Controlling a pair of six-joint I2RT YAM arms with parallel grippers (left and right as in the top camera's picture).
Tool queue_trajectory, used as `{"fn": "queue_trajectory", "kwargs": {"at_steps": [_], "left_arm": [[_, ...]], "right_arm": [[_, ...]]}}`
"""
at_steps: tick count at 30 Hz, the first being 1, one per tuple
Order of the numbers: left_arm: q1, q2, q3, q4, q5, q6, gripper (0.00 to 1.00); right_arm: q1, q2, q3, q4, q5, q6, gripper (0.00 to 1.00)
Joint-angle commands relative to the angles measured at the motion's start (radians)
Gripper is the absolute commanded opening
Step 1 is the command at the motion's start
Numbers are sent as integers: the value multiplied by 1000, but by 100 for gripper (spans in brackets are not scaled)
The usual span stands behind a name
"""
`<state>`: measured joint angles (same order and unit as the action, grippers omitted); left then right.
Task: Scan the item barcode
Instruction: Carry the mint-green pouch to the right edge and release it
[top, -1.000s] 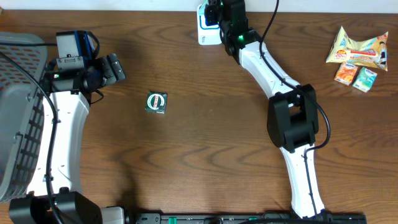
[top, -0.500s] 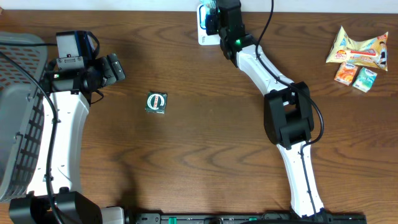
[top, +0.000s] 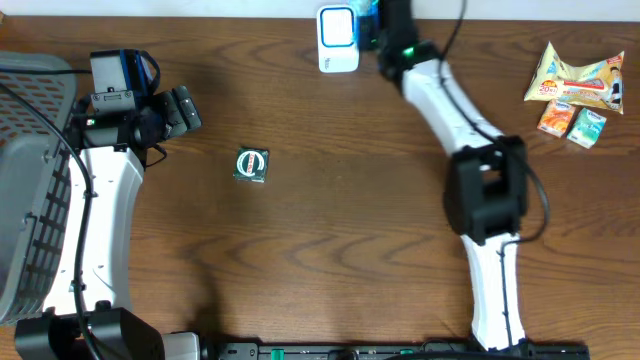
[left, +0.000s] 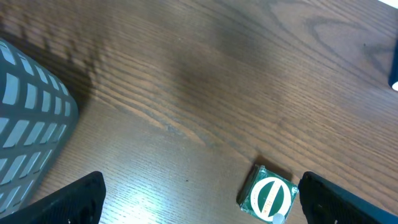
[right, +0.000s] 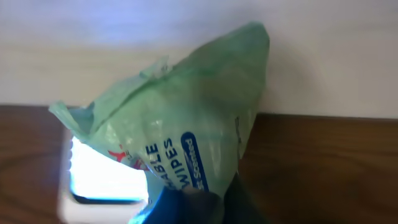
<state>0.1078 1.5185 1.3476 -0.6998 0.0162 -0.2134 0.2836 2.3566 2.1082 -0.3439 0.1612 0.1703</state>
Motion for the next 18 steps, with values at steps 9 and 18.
{"fn": "queue_trajectory", "kwargs": {"at_steps": [9, 18], "left_arm": [[3, 5, -5, -3, -6, -8, 98], [3, 5, -5, -3, -6, -8, 98]], "right_arm": [[-253, -129, 8, -540, 476, 175, 2], [-506, -129, -46, -643, 398, 422, 6]]}}
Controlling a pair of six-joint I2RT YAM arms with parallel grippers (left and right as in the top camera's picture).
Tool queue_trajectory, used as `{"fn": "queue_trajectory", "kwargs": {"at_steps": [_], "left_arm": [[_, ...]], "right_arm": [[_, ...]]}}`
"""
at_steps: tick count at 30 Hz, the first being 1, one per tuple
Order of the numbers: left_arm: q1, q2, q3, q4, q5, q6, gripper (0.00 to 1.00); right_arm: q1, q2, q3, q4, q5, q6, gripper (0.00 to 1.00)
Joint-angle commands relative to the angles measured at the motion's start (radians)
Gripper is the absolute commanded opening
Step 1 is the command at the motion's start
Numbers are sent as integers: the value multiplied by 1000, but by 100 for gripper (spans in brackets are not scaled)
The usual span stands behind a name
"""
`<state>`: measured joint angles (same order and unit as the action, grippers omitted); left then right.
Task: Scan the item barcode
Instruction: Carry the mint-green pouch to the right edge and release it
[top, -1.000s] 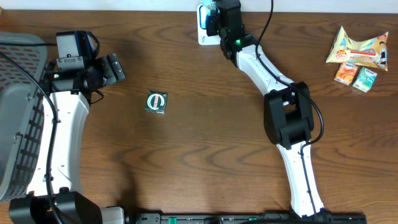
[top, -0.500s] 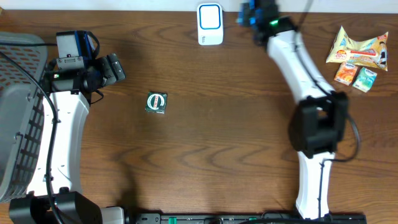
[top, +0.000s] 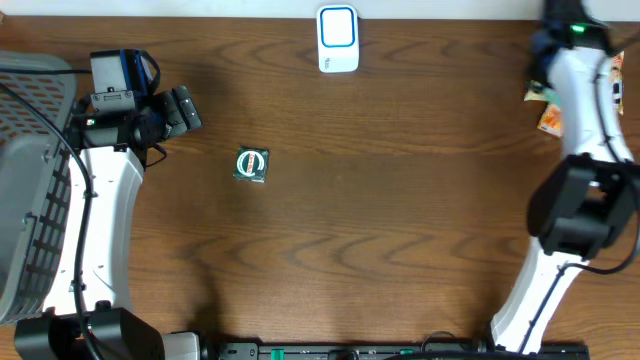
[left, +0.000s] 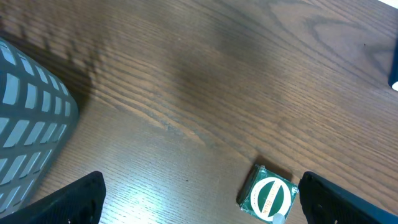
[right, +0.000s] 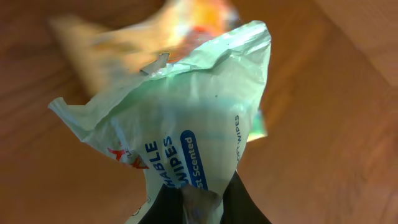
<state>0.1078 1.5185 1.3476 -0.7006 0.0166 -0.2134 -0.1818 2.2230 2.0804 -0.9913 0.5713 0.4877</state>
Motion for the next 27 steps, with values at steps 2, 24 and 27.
{"fn": "queue_trajectory", "kwargs": {"at_steps": [2, 24, 27], "left_arm": [[3, 5, -5, -2, -6, -8, 98], [3, 5, -5, -2, -6, -8, 98], [3, 5, -5, -2, -6, -8, 98]], "right_arm": [[-82, 5, -29, 21, -86, 110, 63], [13, 5, -159, 169, -1134, -249, 99], [90, 5, -165, 165, -1185, -288, 99]]}}
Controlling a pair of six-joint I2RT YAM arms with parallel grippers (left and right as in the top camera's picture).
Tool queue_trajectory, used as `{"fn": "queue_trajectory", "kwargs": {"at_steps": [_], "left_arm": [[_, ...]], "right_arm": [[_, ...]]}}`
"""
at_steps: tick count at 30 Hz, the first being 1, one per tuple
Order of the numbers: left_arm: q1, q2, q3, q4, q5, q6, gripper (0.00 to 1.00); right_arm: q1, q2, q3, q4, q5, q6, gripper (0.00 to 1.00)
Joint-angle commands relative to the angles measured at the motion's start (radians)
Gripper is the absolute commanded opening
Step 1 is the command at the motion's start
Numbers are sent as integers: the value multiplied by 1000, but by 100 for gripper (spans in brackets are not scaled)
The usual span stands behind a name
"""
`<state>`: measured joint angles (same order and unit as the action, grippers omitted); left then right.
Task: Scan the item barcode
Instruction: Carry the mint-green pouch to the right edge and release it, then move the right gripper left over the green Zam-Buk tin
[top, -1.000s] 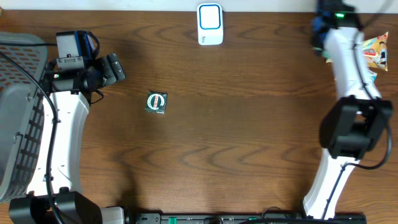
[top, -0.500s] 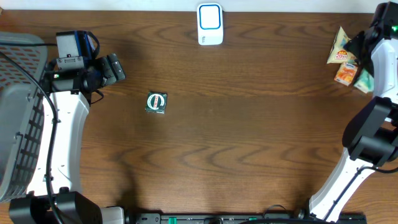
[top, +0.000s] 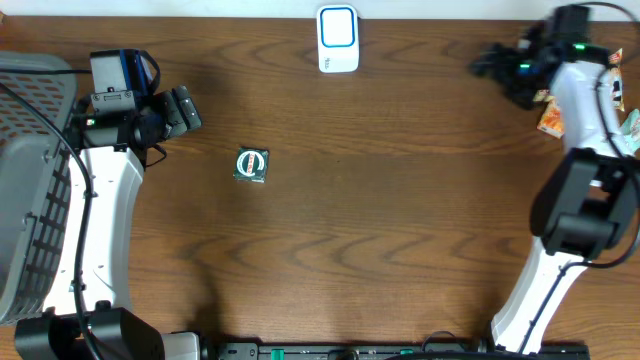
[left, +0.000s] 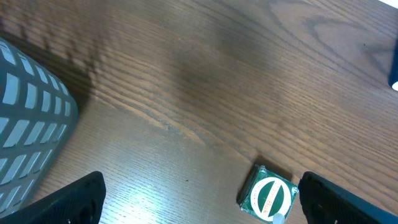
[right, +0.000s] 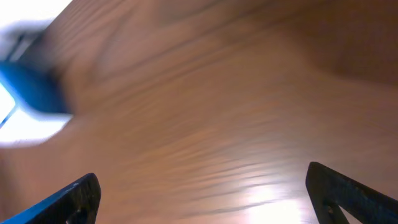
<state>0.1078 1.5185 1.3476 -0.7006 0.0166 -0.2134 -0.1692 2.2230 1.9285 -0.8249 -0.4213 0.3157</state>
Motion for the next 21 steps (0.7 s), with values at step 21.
{"fn": "queue_trajectory", "kwargs": {"at_steps": [21], "left_arm": [[3, 5, -5, -2, -6, -8, 98]], "right_arm": [[746, 5, -13, 201, 195, -9, 99]]}}
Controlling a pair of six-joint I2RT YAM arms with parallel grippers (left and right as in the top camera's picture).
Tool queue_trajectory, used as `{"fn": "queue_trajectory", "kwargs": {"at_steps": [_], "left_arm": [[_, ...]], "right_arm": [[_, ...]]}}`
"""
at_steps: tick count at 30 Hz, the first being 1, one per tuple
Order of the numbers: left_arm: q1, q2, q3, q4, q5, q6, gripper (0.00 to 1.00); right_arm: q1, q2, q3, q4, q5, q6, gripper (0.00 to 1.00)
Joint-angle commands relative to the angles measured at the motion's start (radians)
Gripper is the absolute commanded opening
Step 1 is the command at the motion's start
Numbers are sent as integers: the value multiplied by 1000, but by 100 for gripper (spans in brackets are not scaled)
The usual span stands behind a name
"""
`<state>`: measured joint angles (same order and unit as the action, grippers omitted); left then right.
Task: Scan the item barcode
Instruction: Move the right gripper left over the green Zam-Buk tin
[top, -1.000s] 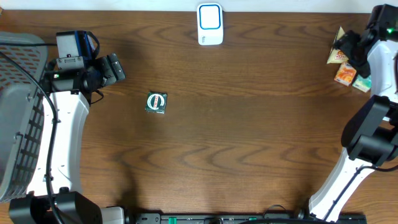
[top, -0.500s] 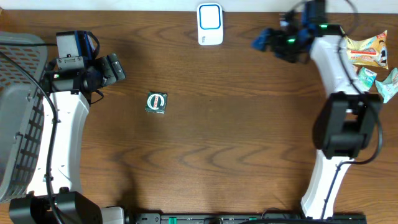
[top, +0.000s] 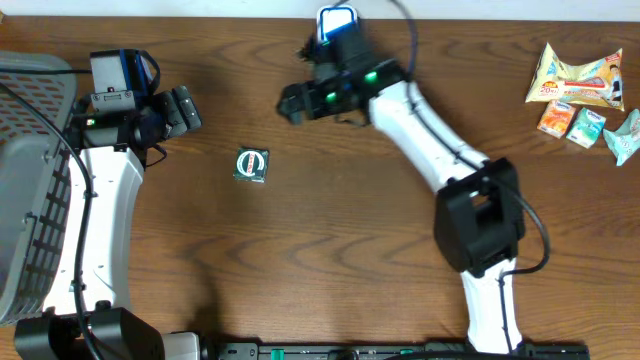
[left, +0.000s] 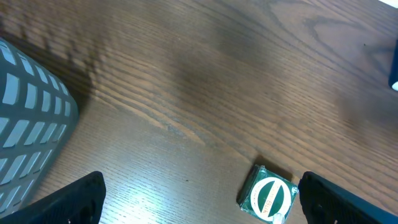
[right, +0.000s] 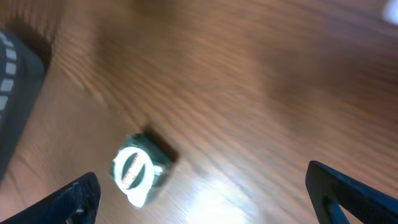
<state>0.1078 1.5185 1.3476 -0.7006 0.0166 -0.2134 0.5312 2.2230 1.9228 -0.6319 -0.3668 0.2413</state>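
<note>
A small green square packet with a white round label (top: 251, 165) lies flat on the wooden table (top: 330, 230). It also shows in the left wrist view (left: 269, 198) and, blurred, in the right wrist view (right: 138, 169). My right gripper (top: 292, 102) hangs open and empty up and to the right of the packet, its fingers (right: 348, 194) spread wide. The white scanner (top: 335, 18) stands at the back edge, partly hidden by the right arm. At the left, my left gripper (top: 188, 108) is open and empty, with the packet beside its right finger (left: 348, 202).
A grey mesh basket (top: 25, 170) fills the left edge of the table. At the far right lie a yellow snack bag (top: 575, 72), two small drink cartons (top: 572, 122) and a pale green wipes packet (top: 625, 135).
My right gripper was open near the snacks at the far right. Now it is in front of the scanner, near the green packet. The left arm and the packet have not moved.
My right gripper first held the green wipes packet at the scanner. Then it held the wipes over the snacks at the far right. After that it was open and empty there, with the wipes lying at the right edge. It now hangs near the green square packet.
</note>
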Motion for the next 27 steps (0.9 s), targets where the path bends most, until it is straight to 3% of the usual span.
{"fn": "queue_trajectory", "kwargs": {"at_steps": [1, 8, 15, 27], "left_arm": [[3, 5, -5, -2, -6, -8, 98], [3, 5, -5, -2, -6, -8, 98], [3, 5, -5, -3, -6, -8, 98], [3, 5, -5, -2, -6, -8, 98]], "right_arm": [[68, 5, -7, 9, 180, 99, 99], [182, 7, -8, 8, 385, 289, 99], [255, 49, -8, 12, 391, 426, 99], [347, 145, -8, 9, 431, 460, 99]]}}
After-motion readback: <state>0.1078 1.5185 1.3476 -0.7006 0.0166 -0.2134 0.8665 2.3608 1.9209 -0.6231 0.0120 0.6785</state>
